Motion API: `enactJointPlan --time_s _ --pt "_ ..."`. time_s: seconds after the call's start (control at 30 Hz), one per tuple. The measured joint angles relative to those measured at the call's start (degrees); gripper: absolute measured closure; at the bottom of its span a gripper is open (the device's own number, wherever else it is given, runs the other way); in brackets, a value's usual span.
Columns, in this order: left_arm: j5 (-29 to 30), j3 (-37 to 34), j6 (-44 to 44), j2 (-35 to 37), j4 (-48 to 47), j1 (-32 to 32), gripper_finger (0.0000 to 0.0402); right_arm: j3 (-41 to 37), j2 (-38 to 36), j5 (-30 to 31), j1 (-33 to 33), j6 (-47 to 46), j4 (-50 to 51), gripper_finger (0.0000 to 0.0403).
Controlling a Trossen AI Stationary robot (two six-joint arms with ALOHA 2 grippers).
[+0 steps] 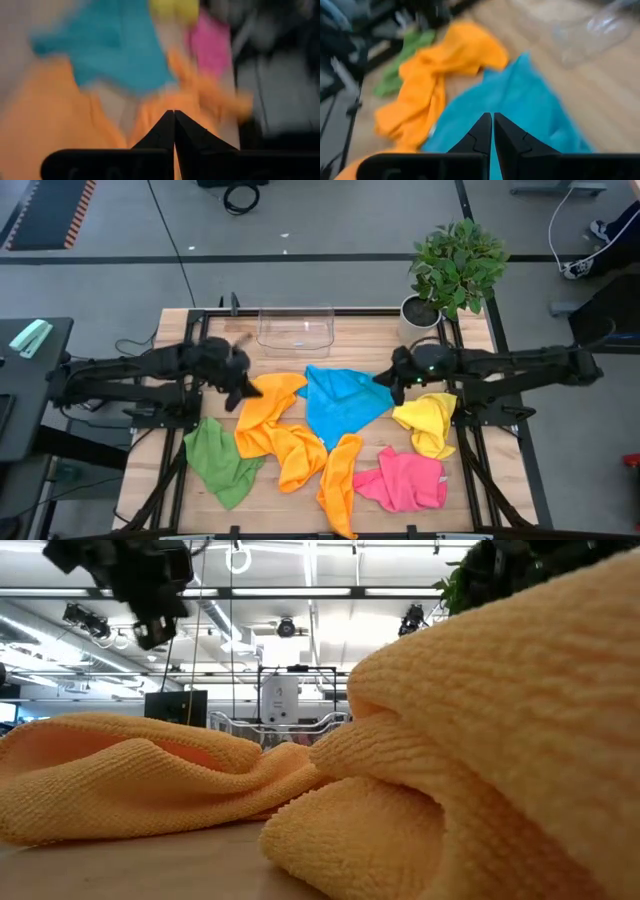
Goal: Fold microfiber towels
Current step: Move the microfiber towels to the left of the table
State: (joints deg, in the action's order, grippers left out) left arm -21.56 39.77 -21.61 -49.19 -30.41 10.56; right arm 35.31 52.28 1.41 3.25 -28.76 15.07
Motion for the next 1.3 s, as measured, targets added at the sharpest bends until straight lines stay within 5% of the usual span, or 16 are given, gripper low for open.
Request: enactJointPlan --time_s 0.17,0.33,0.57,0.8,1.17,1.3 --pt "-0.09 5.79 11.04 -6.6 -17.39 -7.65 0.0391 8.23 6.14 0.9 -6.57 -2.52 10.68 0.0376" --pt "2.72 5.55 7.29 -12.15 -18.17 -14.25 0.0357 9.52 8.79 3.36 -11.73 -2.67 12.85 0.0376" --pt "4.27 5.53 -9.81 -18.72 0.86 -19.38 0.0337 9.38 8.88 4.14 -16.41 -0.64 12.78 0.0376" --pt "11.1 8.49 -20.58 -28.4 24.54 -25.32 0.0386 9.38 8.38 4.13 -24.0 -1.54 14.92 0.0376" --pt "12.39 30.8 -18.32 -55.39 24.07 -33.56 0.0396 9.32 8.57 8.38 -36.53 -4.7 15.41 0.0376" --pt "14.05 35.17 -19.31 -62.35 15.03 -33.98 0.0393 9.32 8.56 9.25 -38.88 -7.45 15.39 0.0376"
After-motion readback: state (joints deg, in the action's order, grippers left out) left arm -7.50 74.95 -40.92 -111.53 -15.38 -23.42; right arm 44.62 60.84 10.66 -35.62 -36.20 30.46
